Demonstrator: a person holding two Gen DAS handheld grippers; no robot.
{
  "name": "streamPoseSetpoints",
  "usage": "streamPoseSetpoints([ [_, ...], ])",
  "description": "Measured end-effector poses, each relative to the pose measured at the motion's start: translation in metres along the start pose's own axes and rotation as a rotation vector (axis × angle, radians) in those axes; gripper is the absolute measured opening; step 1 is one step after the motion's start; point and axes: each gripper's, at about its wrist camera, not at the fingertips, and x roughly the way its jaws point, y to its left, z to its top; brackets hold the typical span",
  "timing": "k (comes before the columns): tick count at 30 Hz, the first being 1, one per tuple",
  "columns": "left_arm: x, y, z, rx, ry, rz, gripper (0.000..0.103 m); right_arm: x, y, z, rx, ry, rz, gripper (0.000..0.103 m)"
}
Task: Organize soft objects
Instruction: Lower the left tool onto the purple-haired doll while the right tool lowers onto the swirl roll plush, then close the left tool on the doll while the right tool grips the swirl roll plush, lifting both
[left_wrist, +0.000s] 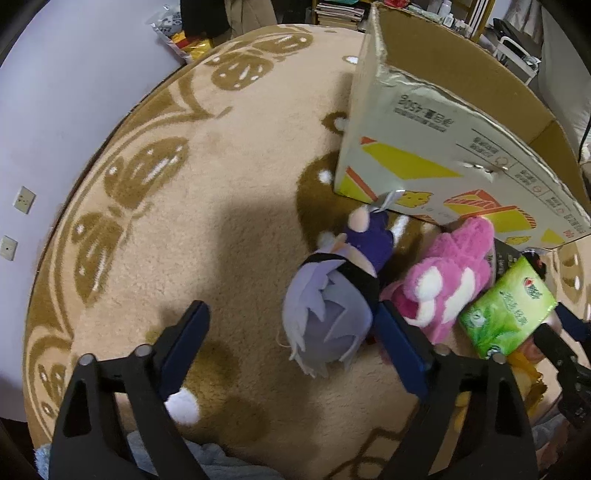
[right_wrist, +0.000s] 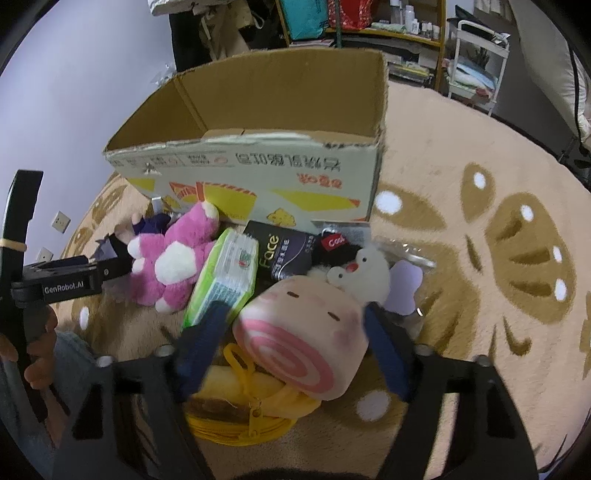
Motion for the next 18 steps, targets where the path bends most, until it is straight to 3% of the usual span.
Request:
streamPoseSetpoints([
  [8,-0.0024,-0.0036,-0.002,-0.009,0.003,-0.051,0.067,0.0056,-0.0028,-0.0011,0.016,0.014,0.011,0.074],
  [14,-0.0046,-0.0072,-0.004,0.001,0.008,-0.092,0.048,0.0075,-0.0017,-0.0023,0.007,0.023,0.0,0.074],
  [18,-0.0065,-0.009,-0.0052,0.011,0.009,-0.094,0.045,0.0103,0.0003,-0.001,0.009,0.027,-0.002,0.074],
])
